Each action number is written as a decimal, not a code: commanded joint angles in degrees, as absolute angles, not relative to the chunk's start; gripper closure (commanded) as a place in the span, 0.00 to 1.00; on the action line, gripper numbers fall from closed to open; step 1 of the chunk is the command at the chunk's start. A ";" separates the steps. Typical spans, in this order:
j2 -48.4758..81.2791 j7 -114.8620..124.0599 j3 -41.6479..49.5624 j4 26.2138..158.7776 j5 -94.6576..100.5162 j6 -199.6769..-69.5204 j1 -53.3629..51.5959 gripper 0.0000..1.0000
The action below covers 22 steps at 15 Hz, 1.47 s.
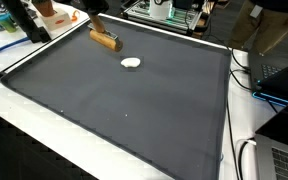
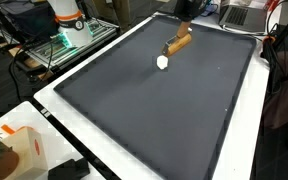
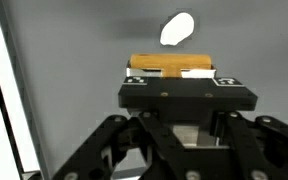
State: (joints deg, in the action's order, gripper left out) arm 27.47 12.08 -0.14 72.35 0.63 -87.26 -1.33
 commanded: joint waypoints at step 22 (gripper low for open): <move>42.57 9.83 0.50 52.01 0.17 -73.89 -1.77 0.77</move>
